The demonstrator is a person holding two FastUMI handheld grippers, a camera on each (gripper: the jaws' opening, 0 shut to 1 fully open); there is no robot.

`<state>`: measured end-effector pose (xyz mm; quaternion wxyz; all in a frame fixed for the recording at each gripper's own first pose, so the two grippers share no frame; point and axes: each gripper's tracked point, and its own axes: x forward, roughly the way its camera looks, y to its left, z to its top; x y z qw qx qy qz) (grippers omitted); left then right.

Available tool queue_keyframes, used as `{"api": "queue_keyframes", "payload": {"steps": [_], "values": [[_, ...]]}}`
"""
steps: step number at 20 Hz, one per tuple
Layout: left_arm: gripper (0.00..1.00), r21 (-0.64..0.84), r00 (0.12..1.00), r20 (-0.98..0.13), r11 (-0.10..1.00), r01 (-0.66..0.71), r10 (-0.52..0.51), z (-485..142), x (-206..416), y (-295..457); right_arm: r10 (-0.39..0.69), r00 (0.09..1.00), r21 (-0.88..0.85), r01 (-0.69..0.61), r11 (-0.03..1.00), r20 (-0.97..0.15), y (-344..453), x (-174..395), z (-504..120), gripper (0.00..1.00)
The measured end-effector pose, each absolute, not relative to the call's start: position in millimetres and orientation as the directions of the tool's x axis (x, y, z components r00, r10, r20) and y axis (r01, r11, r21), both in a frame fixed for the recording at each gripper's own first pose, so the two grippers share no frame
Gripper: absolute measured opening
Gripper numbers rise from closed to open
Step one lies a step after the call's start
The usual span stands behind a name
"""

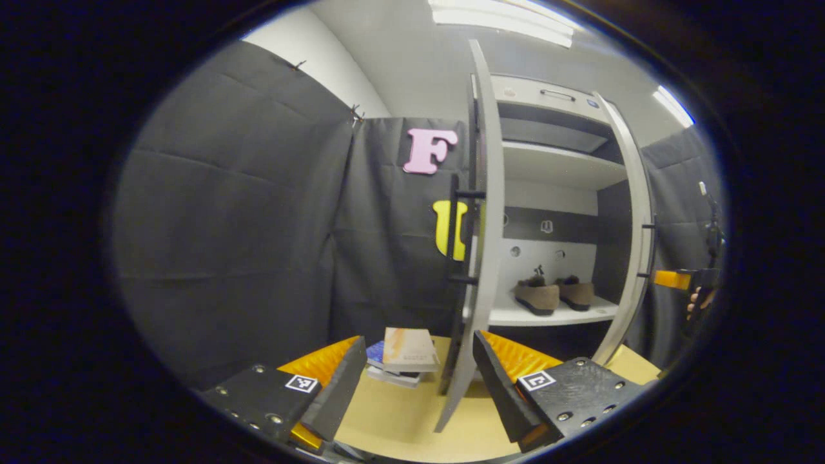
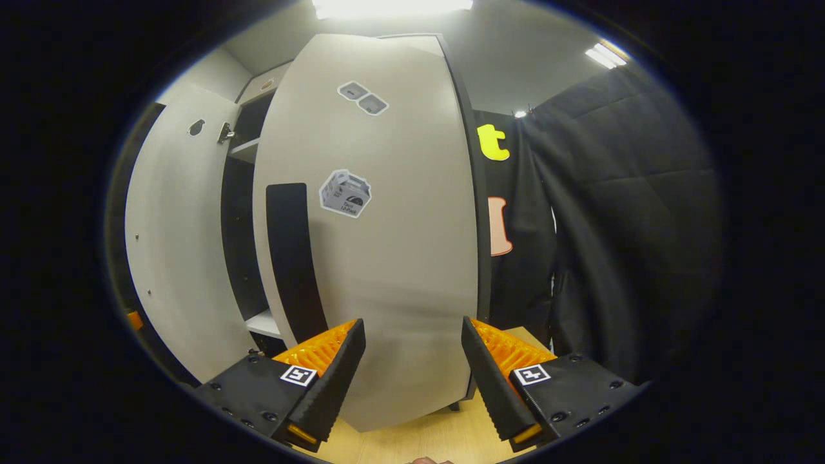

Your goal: Grab one shoe with the right hand and put it into the shoe cabinet, grab the other shoe with the left hand and put it into the shoe cabinet; then close the right door with the right hand and the left door with the left hand.

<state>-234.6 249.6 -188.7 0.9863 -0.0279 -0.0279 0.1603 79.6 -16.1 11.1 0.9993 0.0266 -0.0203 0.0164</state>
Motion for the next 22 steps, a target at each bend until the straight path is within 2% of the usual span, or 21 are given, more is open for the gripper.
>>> {"api": "queue_keyframes", "payload": {"steps": [1, 3, 4, 6, 7, 8, 10, 14, 16, 19, 20, 21, 22], "values": [[1.00, -0.059, 0.943, 0.066, 0.945, -0.321, 0.325, -175, -233, 260, 0.032, 0.999, 0.065, -0.034, 0.997, 0.029, -15, 79, 5, 0.95], [1.00, -0.053, 0.926, 0.106, 0.932, -0.357, 0.361, -151, -234, 285, 0.034, 0.999, 0.067, -0.033, 0.997, -0.006, -10, 76, -9, 0.95], [1.00, -0.060, 0.918, 0.128, 0.927, -0.370, 0.375, -138, -237, 295, 0.035, 0.999, 0.071, -0.033, 0.997, -0.024, -8, 75, -16, 0.92], [1.00, -0.066, 0.917, 0.141, 0.928, -0.368, 0.373, -114, -231, 316, 0.033, 0.998, 0.100, -0.028, 0.995, -0.049, -6, 71, -25, 0.92], [0.96, -0.061, 0.918, 0.139, 0.928, -0.367, 0.372, -108, -226, 326, 0.033, 0.998, 0.116, -0.026, 0.993, -0.056, -3, 67, -29, 0.92], [1.00, -0.053, 0.914, 0.143, 0.925, -0.377, 0.380, -103, -220, 336, 0.033, 0.997, 0.126, -0.024, 0.992, -0.064, -1, 66, -34, 0.96], [1.00, -0.041, 0.915, 0.144, 0.926, -0.375, 0.376, -97, -206, 351, 0.037, 0.996, 0.133, -0.025, 0.991, -0.084, 4, 61, -44, 0.97], [1.00, -0.060, 0.948, 0.129, 0.956, -0.286, 0.291, -103, -171, 366, 0.036, 0.993, 0.112, -0.024, 0.993, -0.110, 7, 52, -59, 0.97], [1.00, -0.085, 0.963, 0.084, 0.965, -0.249, 0.256, -115, -148, 376, 0.036, 0.992, 0.112, -0.022, 0.993, -0.118, 10, 48, -62, 0.97], [1.00, -0.126, 0.988, 0.059, 0.983, -0.134, 0.143, -121, -123, 367, 0.030, 0.994, 0.121, -0.018, 0.993, -0.102, 10, 42, -62, 0.98], [0.96, -0.131, 0.993, 0.057, 0.987, -0.097, 0.105, -119, -116, 360, 0.026, 0.995, 0.120, -0.015, 0.993, -0.097, 10, 40, -62, 0.98], [0.96, -0.131, 0.996, 0.054, 0.989, -0.068, 0.075, -116, -111, 353, 0.024, 0.995, 0.119, -0.012, 0.993, -0.094, 10, 39, -63, 0.98], [1.00, -0.125, 0.997, 0.055, 0.991, -0.048, 0.055, -112, -107, 347, 0.021, 0.995, 0.120, -0.009, 0.993, -0.096, 9, 38, -64, 0.98]]}}
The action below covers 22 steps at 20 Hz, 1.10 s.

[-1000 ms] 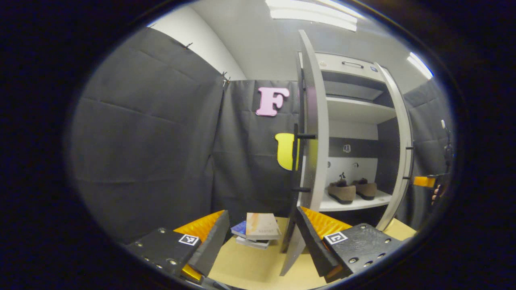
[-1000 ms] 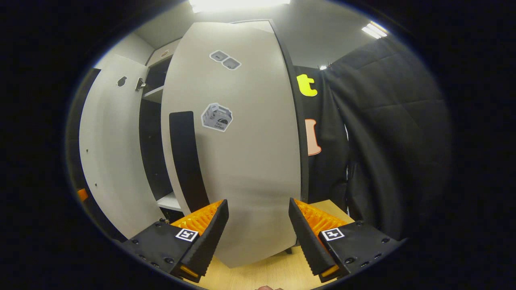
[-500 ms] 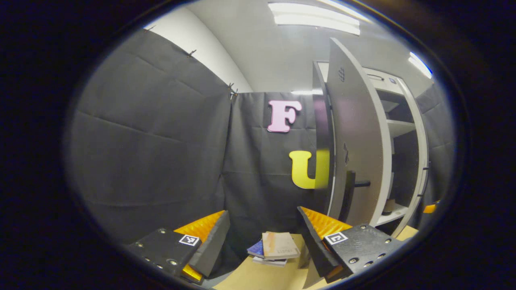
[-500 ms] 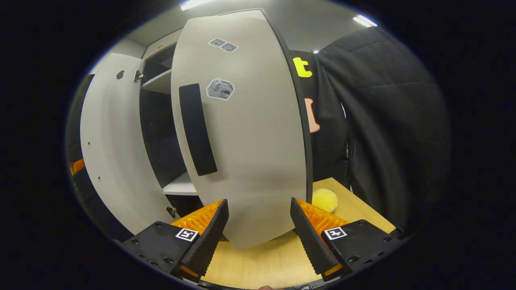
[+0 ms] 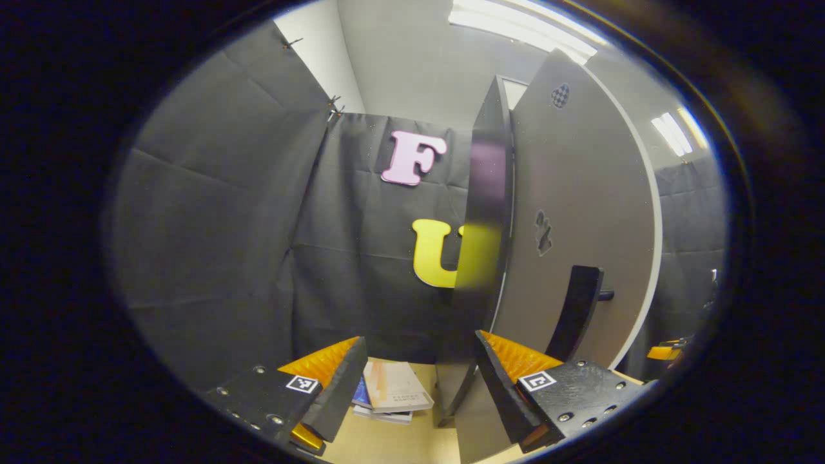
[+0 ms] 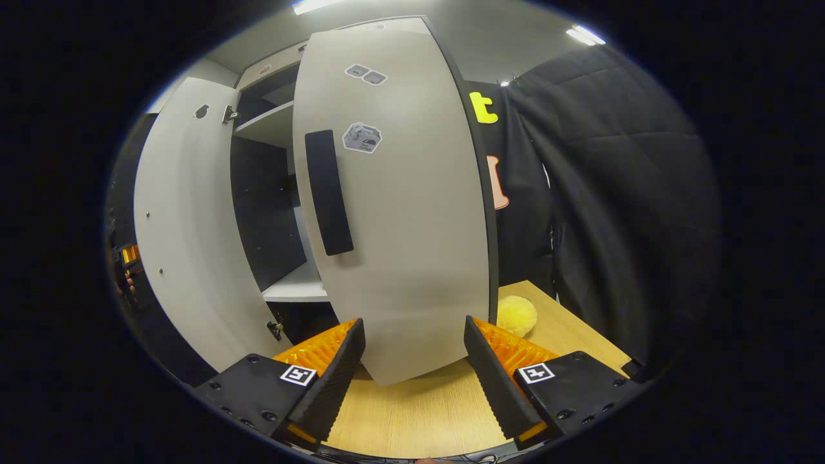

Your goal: Grab one shoe with the right hand and put it into the shoe cabinet, grab the other shoe with the left hand and put it into the shoe cabinet; then close the right door with the right hand and the left door with the left hand.

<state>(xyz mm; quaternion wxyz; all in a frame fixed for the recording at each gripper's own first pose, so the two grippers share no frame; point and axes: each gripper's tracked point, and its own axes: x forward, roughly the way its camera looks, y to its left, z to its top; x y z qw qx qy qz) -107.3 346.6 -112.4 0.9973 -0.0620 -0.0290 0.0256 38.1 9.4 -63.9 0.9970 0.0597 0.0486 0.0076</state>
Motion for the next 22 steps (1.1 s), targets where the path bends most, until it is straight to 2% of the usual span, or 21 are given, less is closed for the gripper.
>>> {"api": "queue_keyframes", "payload": {"steps": [4, 7, 8, 9, 10, 12, 14, 15, 16, 18, 21, 22], "values": [[0.98, -0.098, 0.998, 0.068, 0.995, 0.001, 0.005, -105, -104, 326, 0.018, 0.993, 0.126, -0.003, 0.992, -0.116, 7, 35, -73, 0.98], [0.95, -0.024, 0.997, 0.067, 0.999, -0.036, 0.038, -101, -106, 326, -0.025, 0.996, 0.126, 0.037, 0.991, -0.091, -7, 27, -71, 0.98], [0.89, -0.007, 0.997, 0.064, 0.999, -0.042, 0.043, -100, -106, 324, -0.030, 0.996, 0.128, 0.041, 0.991, -0.084, -8, 27, -69, 0.98], [1.00, 0.002, 0.997, 0.061, 0.999, -0.049, 0.049, -100, -105, 323, -0.031, 0.996, 0.131, 0.042, 0.990, -0.081, -10, 27, -69, 0.98], [1.00, 0.002, 0.997, 0.058, 0.999, -0.047, 0.047, -102, -104, 321, -0.029, 0.996, 0.134, 0.040, 0.990, -0.084, -12, 28, -70, 0.98], [0.91, -0.007, 0.997, 0.055, 0.999, -0.050, 0.051, -103, -105, 315, -0.026, 0.995, 0.140, 0.040, 0.989, -0.100, -16, 27, -76, 0.98], [0.95, -0.002, 0.997, 0.053, 0.999, -0.054, 0.054, -103, -105, 313, -0.029, 0.994, 0.151, 0.044, 0.988, -0.106, -19, 27, -79, 0.98], [0.91, 0.006, 0.997, 0.054, 0.998, -0.060, 0.059, -103, -106, 311, -0.034, 0.994, 0.158, 0.050, 0.986, -0.100, -22, 27, -78, 0.98], [0.94, 0.014, 0.996, 0.055, 0.998, -0.067, 0.066, -103, -107, 310, -0.033, 0.995, 0.166, 0.048, 0.985, -0.093, -23, 27, -76, 0.98], [0.91, 0.010, 0.996, 0.053, 0.998, -0.066, 0.065, -105, -107, 301, -0.030, 0.996, 0.165, 0.044, 0.985, -0.085, -27, 29, -75, 0.98], [0.92, -0.024, 0.997, 0.049, 0.998, -0.050, 0.051, -108, -106, 283, -0.016, 0.995, 0.155, 0.031, 0.987, -0.096, -35, 30, -78, 0.98], [0.94, -0.035, 0.997, 0.052, 0.998, -0.051, 0.053, -109, -104, 277, -0.010, 0.995, 0.158, 0.026, 0.987, -0.100, -39, 30, -78, 0.98]]}}
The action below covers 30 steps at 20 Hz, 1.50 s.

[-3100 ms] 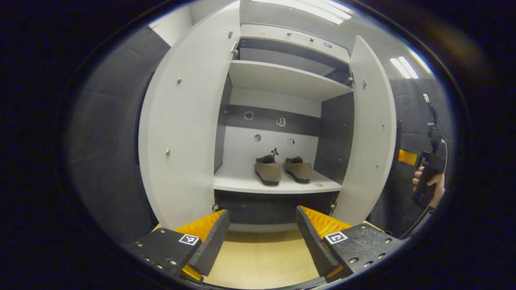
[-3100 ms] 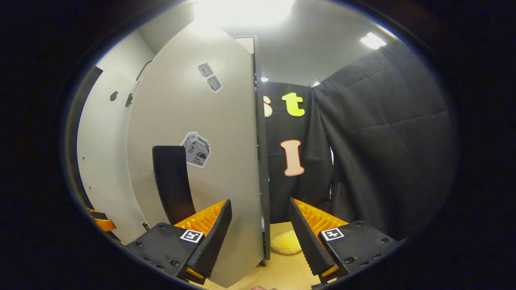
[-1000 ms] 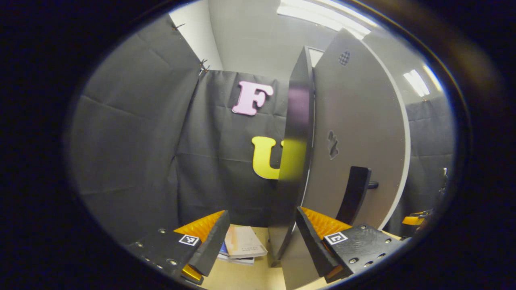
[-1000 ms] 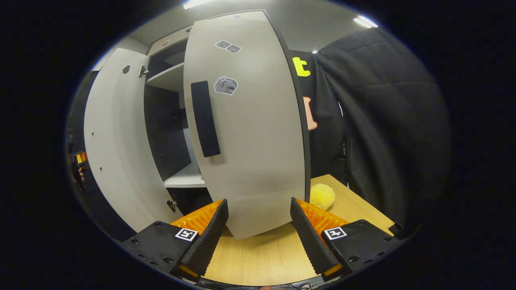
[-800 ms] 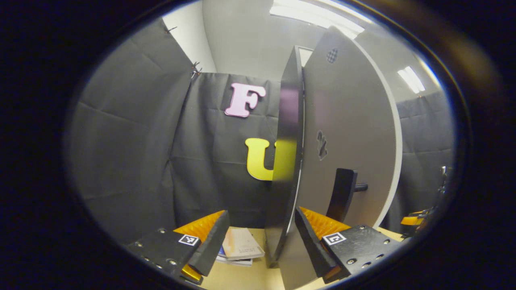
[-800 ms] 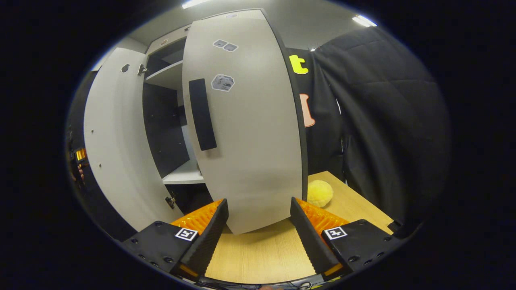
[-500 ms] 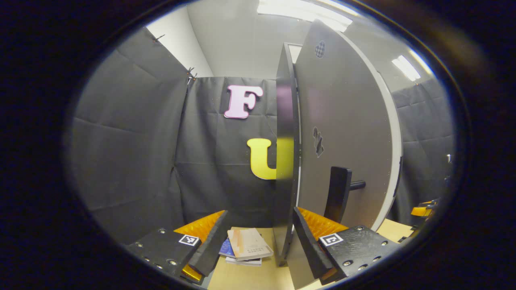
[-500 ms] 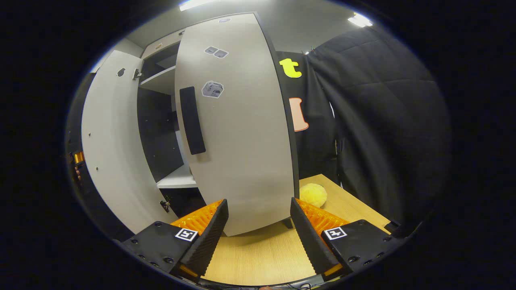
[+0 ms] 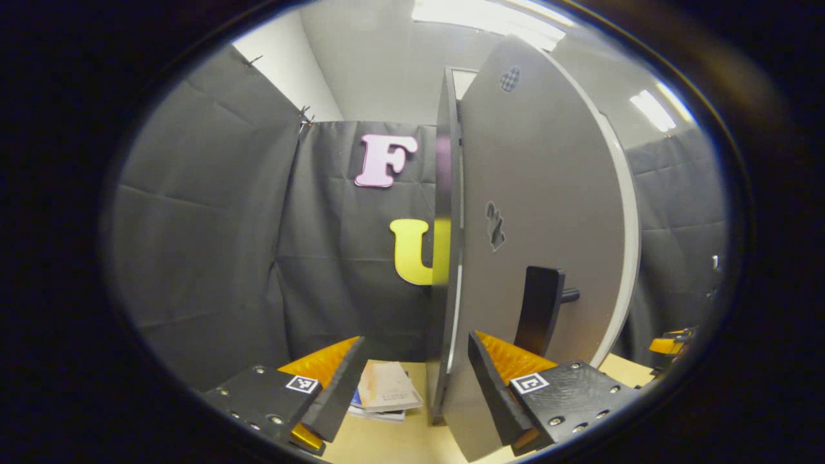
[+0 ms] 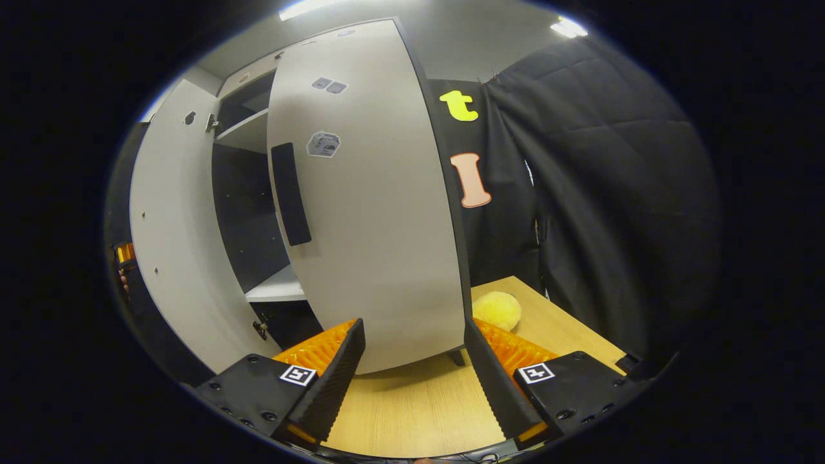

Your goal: Grab one shoe with the right hand and put it into the shoe cabinet, grab the other shoe with the left hand and put it into the shoe cabinet; then close the right door with the right hand and the left door with the left hand.

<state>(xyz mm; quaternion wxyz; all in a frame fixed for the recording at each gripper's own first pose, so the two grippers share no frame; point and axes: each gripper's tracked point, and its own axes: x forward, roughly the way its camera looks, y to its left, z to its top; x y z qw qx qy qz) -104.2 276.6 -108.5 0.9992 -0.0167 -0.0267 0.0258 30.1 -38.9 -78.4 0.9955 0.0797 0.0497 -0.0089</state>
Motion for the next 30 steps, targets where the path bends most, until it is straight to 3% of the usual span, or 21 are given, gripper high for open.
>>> {"api": "queue_keyframes", "payload": {"steps": [11, 12, 16, 21, 22, 24, 25, 26, 28, 30], "values": [[0.95, -0.066, 0.993, 0.059, 0.993, -0.099, 0.103, -114, -90, 190, 0.007, 0.991, 0.169, 0.015, 0.986, -0.131, -107, 39, -68, 0.98], [0.91, -0.053, 0.992, 0.057, 0.993, -0.107, 0.110, -113, -89, 178, 0.010, 0.991, 0.174, 0.014, 0.985, -0.135, -114, 41, -67, 0.98], [0.95, -0.044, 0.993, 0.045, 0.993, -0.105, 0.107, -116, -84, 131, 0.044, 0.991, 0.187, -0.020, 0.982, -0.124, -133, 52, -57, 0.98], [0.94, -0.061, 0.985, 0.023, 0.984, -0.168, 0.169, -137, -107, 93, 0.134, 0.986, 0.178, -0.114, 0.977, -0.104, -143, 69, -56, 0.98], [0.94, -0.073, 0.983, 0.014, 0.980, -0.183, 0.184, -146, -113, 88, 0.155, 0.983, 0.179, -0.135, 0.975, -0.101, -142, 71, -55, 0.93], [0.94, -0.093, 0.979, -0.005, 0.974, -0.206, 0.206, -156, -126, 81, 0.184, 0.978, 0.164, -0.167, 0.972, -0.095, -140, 75, -52, 0.98], [0.94, -0.092, 0.977, -0.010, 0.973, -0.213, 0.213, -158, -133, 78, 0.191, 0.977, 0.148, -0.176, 0.973, -0.098, -139, 75, -53, 0.93], [0.91, -0.086, 0.975, -0.012, 0.972, -0.221, 0.221, -158, -139, 78, 0.193, 0.976, 0.132, -0.179, 0.975, -0.100, -138, 75, -53, 0.98], [0.94, -0.081, 0.972, -0.017, 0.969, -0.233, 0.232, -158, -149, 82, 0.194, 0.977, 0.119, -0.183, 0.976, -0.090, -134, 72, -47, 0.98], [0.92, -0.091, 0.973, -0.006, 0.969, -0.229, 0.230, -156, -156, 87, 0.183, 0.981, 0.121, -0.175, 0.977, -0.063, -128, 67, -36, 0.98]]}}
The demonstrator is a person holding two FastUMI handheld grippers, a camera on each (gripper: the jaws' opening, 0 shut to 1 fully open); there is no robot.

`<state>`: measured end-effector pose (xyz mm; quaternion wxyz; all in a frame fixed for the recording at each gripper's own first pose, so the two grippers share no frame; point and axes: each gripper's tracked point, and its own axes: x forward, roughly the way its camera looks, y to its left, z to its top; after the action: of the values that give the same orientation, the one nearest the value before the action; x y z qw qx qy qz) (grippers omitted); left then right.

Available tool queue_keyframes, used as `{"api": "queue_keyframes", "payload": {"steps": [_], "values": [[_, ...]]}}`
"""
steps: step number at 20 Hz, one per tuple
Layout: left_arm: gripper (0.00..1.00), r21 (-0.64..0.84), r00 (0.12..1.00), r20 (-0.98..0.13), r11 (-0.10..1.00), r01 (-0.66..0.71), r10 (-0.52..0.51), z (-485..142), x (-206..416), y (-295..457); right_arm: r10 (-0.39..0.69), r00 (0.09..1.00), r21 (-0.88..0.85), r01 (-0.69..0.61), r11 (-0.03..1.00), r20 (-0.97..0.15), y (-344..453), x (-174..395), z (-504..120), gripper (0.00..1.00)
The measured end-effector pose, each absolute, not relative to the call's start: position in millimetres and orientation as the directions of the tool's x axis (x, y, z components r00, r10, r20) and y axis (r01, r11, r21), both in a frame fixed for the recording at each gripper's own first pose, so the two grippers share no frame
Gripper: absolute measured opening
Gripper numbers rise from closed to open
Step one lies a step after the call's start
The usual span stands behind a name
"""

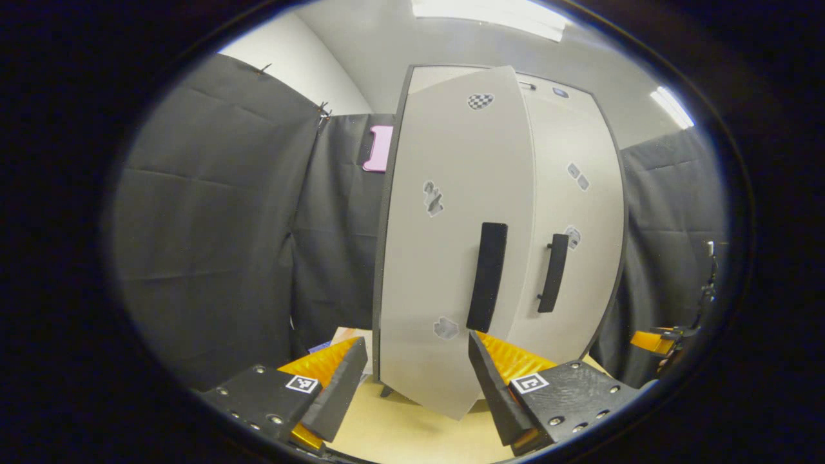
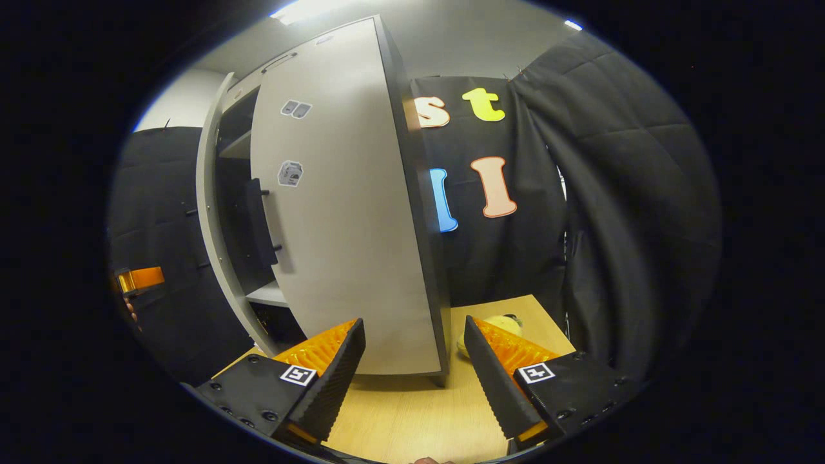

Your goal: Grab one shoe with the right hand and put it into the shoe cabinet, grab the other shoe with the left hand and put it into the shoe cabinet; then close the right door with the right hand and the left door with the left hand.

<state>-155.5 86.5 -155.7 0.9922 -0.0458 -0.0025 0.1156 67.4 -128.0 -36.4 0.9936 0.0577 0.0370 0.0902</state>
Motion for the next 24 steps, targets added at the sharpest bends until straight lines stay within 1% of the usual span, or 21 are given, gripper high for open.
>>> {"api": "queue_keyframes", "payload": {"steps": [1, 2, 5, 6, 7, 10, 11, 12, 13, 14, 16, 19, 23, 24], "values": [[0.91, -0.098, 0.974, 0.005, 0.970, -0.223, 0.224, -154, -160, 89, 0.180, 0.982, 0.123, -0.173, 0.977, -0.049, -123, 66, -30, 0.98], [0.94, -0.100, 0.974, 0.019, 0.970, -0.222, 0.225, -152, -165, 94, 0.176, 0.984, 0.120, -0.171, 0.978, -0.032, -118, 65, -22, 0.98], [0.95, -0.095, 0.972, 0.053, 0.970, -0.222, 0.228, -147, -180, 103, 0.166, 0.986, 0.092, -0.166, 0.982, 0.011, -108, 57, -5, 0.98], [0.95, -0.084, 0.973, 0.065, 0.973, -0.214, 0.220, -144, -183, 103, 0.162, 0.987, 0.079, -0.163, 0.984, 0.019, -106, 54, 0, 0.92], [0.95, -0.067, 0.973, 0.076, 0.975, -0.211, 0.216, -141, -187, 104, 0.157, 0.987, 0.068, -0.159, 0.985, 0.029, -104, 50, 4, 0.98], [0.94, -0.036, 0.969, 0.110, 0.976, -0.216, 0.219, -133, -190, 110, 0.137, 0.989, 0.042, -0.140, 0.989, 0.063, -102, 38, 20, 0.98], [0.92, -0.042, 0.969, 0.124, 0.977, -0.211, 0.214, -131, -191, 108, 0.124, 0.990, 0.037, -0.127, 0.991, 0.068, -103, 34, 23, 0.92], [0.95, -0.052, 0.969, 0.136, 0.978, -0.201, 0.206, -129, -191, 107, 0.117, 0.991, 0.031, -0.119, 0.992, 0.067, -103, 32, 24, 0.98], [0.92, -0.062, 0.969, 0.143, 0.979, -0.193, 0.200, -128, -191, 106, 0.114, 0.991, 0.024, -0.116, 0.993, 0.067, -101, 30, 26, 0.98], [0.95, -0.070, 0.969, 0.145, 0.979, -0.189, 0.197, -129, -191, 106, 0.106, 0.992, 0.016, -0.107, 0.994, 0.076, -101, 28, 28, 0.98], [0.94, -0.084, 0.971, 0.145, 0.980, -0.178, 0.189, -131, -190, 107, 0.078, 0.992, 0.000, -0.078, 0.997, 0.099, -104, 25, 33, 0.98], [0.94, -0.112, 0.973, 0.144, 0.980, -0.167, 0.182, -135, -184, 113, 0.064, 0.994, -0.002, -0.064, 0.998, 0.086, -101, 22, 27, 0.97], [0.94, -0.145, 0.973, 0.146, 0.977, -0.159, 0.180, -146, -181, 127, 0.036, 0.996, 0.037, -0.039, 0.999, 0.078, -100, 22, 21, 0.98], [0.92, -0.141, 0.973, 0.143, 0.977, -0.162, 0.183, -150, -182, 132, 0.031, 0.997, 0.035, -0.033, 0.999, 0.074, -99, 23, 19, 0.98]]}}
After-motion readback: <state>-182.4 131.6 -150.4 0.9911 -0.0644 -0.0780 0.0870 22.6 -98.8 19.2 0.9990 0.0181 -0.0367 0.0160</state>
